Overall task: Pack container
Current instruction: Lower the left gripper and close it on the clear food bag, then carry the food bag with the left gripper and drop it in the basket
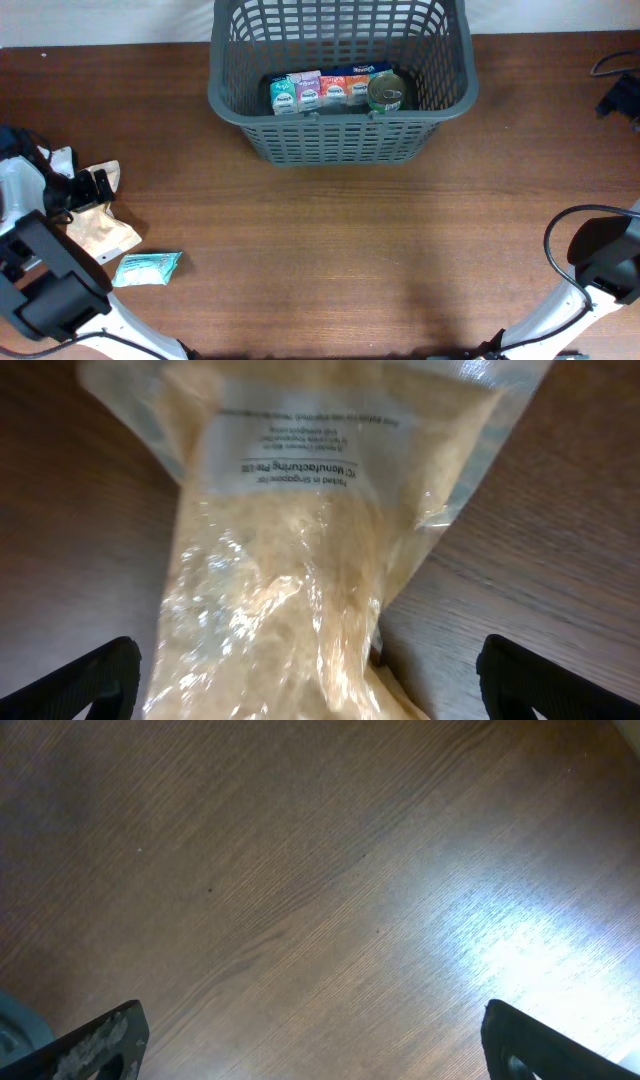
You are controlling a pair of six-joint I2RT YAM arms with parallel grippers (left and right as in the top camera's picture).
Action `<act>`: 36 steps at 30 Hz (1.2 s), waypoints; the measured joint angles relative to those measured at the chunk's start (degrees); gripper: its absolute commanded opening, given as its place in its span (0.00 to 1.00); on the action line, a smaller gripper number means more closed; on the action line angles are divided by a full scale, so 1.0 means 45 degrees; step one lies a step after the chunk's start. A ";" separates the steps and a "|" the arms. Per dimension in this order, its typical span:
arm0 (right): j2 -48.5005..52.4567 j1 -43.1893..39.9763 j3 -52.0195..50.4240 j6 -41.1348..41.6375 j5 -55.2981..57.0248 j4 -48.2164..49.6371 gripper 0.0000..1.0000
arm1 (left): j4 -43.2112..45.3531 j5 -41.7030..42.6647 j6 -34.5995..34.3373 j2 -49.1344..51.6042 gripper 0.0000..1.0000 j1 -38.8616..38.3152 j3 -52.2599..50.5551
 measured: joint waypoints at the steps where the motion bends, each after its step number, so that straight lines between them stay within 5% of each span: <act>1: 0.0000 0.0000 0.0000 0.0005 -0.0005 0.0000 0.99 | 0.0000 0.0019 0.0049 0.0141 1.00 0.0000 0.0000; 30: 0.0000 0.0000 0.0000 0.0000 -0.0005 -0.0005 0.99 | 0.0432 -0.0238 0.0233 0.1409 1.00 0.0000 -0.0019; 32: 0.0000 0.0000 0.0000 0.0010 0.0000 -0.0005 0.99 | 0.0432 -0.0253 0.0228 0.1418 0.83 0.0000 -0.0019; 36: 0.0000 0.0000 0.0000 0.0005 -0.0005 0.0000 0.99 | 0.0549 -0.0471 0.0185 0.1467 0.20 0.0034 0.0019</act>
